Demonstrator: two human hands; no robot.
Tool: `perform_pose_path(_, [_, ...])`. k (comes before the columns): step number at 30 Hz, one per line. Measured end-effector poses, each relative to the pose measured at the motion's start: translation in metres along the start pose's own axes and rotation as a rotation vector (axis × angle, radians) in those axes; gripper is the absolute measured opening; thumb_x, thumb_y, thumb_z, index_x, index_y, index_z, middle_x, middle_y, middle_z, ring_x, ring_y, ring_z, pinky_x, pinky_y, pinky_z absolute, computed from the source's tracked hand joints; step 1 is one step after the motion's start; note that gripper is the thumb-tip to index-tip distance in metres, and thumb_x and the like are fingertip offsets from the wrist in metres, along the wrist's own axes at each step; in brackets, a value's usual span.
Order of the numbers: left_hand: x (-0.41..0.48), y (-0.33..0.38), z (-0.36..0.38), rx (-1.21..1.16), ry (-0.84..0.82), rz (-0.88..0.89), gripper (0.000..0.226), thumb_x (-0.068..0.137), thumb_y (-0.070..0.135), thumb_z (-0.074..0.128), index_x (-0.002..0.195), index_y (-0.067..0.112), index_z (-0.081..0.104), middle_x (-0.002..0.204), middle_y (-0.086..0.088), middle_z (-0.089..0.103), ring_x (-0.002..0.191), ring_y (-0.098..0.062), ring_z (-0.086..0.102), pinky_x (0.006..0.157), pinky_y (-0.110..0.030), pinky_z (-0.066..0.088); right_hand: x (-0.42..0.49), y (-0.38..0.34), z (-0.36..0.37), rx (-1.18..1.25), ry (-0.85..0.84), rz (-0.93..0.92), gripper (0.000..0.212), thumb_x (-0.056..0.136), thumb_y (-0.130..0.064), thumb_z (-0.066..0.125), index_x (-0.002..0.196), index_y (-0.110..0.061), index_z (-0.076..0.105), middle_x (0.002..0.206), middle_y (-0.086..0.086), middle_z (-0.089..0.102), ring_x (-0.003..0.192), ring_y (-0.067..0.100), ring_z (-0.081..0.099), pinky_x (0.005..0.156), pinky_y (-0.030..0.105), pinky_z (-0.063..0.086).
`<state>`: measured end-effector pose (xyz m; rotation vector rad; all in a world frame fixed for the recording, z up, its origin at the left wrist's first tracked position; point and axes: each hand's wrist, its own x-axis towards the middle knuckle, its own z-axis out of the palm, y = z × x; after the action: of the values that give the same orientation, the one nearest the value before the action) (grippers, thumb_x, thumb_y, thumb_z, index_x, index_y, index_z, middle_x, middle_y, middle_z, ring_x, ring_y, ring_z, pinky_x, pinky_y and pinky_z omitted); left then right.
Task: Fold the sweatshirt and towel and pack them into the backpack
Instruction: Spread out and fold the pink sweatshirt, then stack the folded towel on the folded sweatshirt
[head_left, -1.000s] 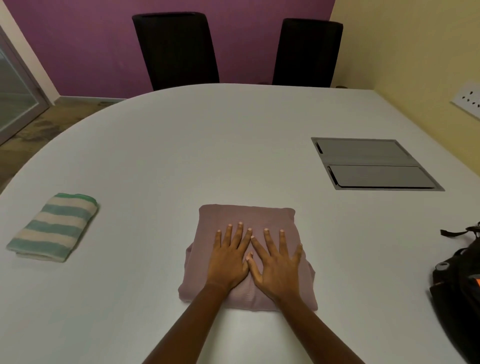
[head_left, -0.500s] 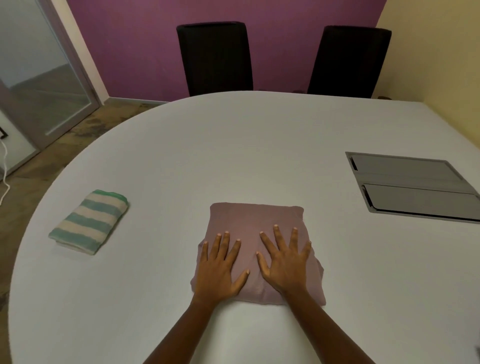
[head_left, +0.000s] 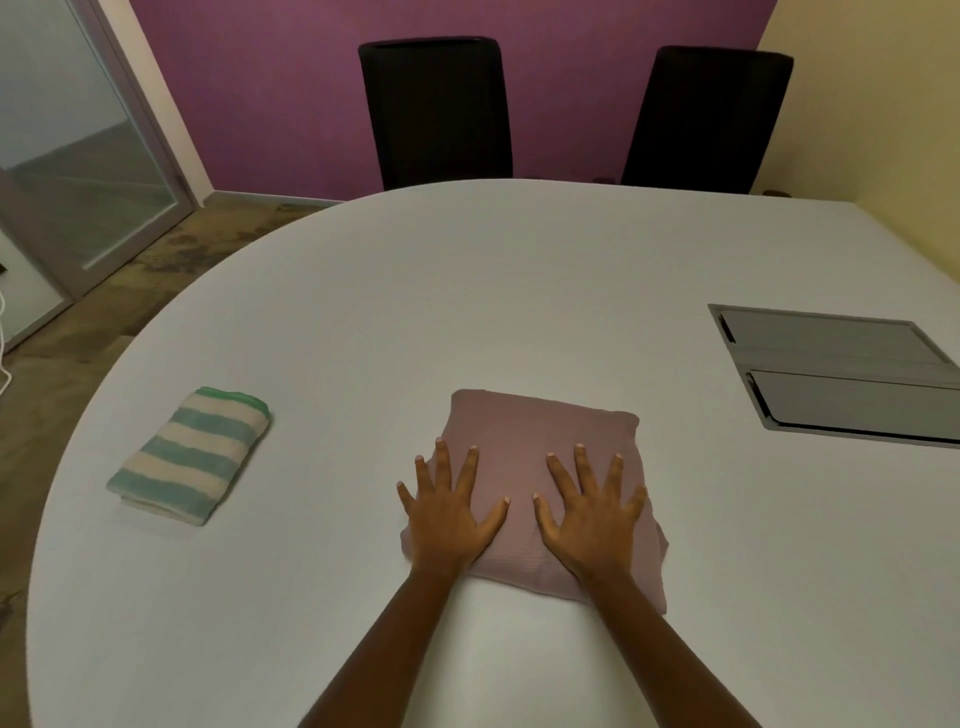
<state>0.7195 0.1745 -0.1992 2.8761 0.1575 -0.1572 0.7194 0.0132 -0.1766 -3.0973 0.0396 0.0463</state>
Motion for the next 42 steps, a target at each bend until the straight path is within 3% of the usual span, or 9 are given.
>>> perform_pose_path(8, [-0.002,-0.011,-0.007,-0.070,-0.089,0.047,0.080,0.084,0.070,-0.003,0.128,0.028,0.049,0.128,-0.013,0.059,0.106,-0.035,0.063,0.075,-0.058,0.051,0.000,-0.004,0.000,-0.026,-0.004,0.021,0.060,0.076,-0.057,0.032,0.122,-0.030,0.060,0.128,0.006,0.059,0.116,0.046,0.051,0.084,0.067,0.039])
perform_pose_path(12, [-0.009,-0.025,-0.017,-0.220,-0.178,-0.002,0.127,0.036,0.093,-0.021,0.147,0.038,0.003,0.156,-0.016,0.008,0.140,-0.036,0.023,0.106,-0.057,0.028,-0.003,-0.008,0.003,0.010,0.016,0.064,0.061,0.082,-0.058,0.026,0.122,-0.027,0.060,0.127,0.008,0.060,0.115,0.046,0.053,0.083,0.068,0.040])
perform_pose_path(15, [-0.017,-0.028,-0.029,-0.424,-0.233,-0.122,0.129,0.039,0.101,0.012,0.147,0.032,-0.003,0.147,-0.014,0.027,0.132,-0.030,0.037,0.103,-0.047,0.034,-0.012,-0.009,-0.003,0.137,0.037,0.197,0.070,0.079,-0.063,0.025,0.135,-0.027,0.045,0.143,0.006,0.043,0.132,0.038,0.036,0.097,0.065,0.030])
perform_pose_path(17, [-0.015,-0.031,-0.032,-0.513,-0.239,-0.177,0.112,0.065,0.080,0.050,0.147,0.020,0.005,0.140,-0.010,0.039,0.129,-0.028,0.040,0.102,-0.045,0.036,-0.022,-0.005,-0.006,0.294,0.066,0.411,0.078,0.074,-0.066,0.030,0.142,-0.029,0.031,0.151,0.006,0.027,0.138,0.033,0.023,0.105,0.061,0.022])
perform_pose_path(19, [-0.010,-0.035,-0.032,-0.592,-0.248,-0.219,0.104,0.071,0.065,0.062,0.146,0.015,0.012,0.140,-0.010,0.039,0.130,-0.029,0.039,0.104,-0.044,0.037,-0.030,0.000,-0.012,0.538,0.070,0.633,0.087,0.072,-0.071,0.043,0.145,-0.028,0.023,0.153,0.011,0.021,0.138,0.036,0.021,0.107,0.062,0.020])
perform_pose_path(22, [-0.002,-0.040,-0.036,-0.676,-0.327,-0.272,0.102,0.069,0.062,0.067,0.143,0.010,0.019,0.139,-0.013,0.039,0.128,-0.030,0.042,0.105,-0.041,0.038,-0.031,0.012,-0.019,0.818,-0.032,0.804,0.104,0.063,-0.070,0.062,0.146,-0.024,0.018,0.147,0.017,0.028,0.131,0.041,0.032,0.107,0.058,0.026])
perform_pose_path(26, [0.004,-0.048,-0.040,-0.780,-0.441,-0.306,0.113,0.045,0.071,0.062,0.134,0.008,0.032,0.133,-0.011,0.050,0.120,-0.029,0.051,0.102,-0.043,0.042,-0.031,0.020,-0.024,0.914,-0.144,0.749,0.121,0.036,-0.076,0.058,0.139,-0.019,0.031,0.133,0.010,0.049,0.118,0.035,0.048,0.102,0.049,0.038])
perform_pose_path(38, [0.007,-0.093,-0.041,-0.831,-0.474,-0.333,0.112,0.040,0.069,0.064,0.133,0.011,0.036,0.131,-0.008,0.052,0.117,-0.027,0.053,0.101,-0.042,0.044,-0.047,-0.017,-0.018,0.953,-0.189,0.724,0.114,0.045,-0.073,0.058,0.141,-0.021,0.023,0.136,0.013,0.044,0.121,0.036,0.045,0.103,0.048,0.037])
perform_pose_path(42, [0.007,-0.101,-0.048,-0.736,-0.490,-0.285,0.111,0.049,0.073,0.060,0.137,0.011,0.031,0.136,-0.010,0.048,0.122,-0.028,0.049,0.104,-0.042,0.041,-0.044,-0.041,-0.021,0.735,-0.033,0.676,0.088,0.079,-0.050,0.063,0.146,-0.017,0.017,0.149,0.020,0.023,0.137,0.038,0.022,0.109,0.059,0.020])
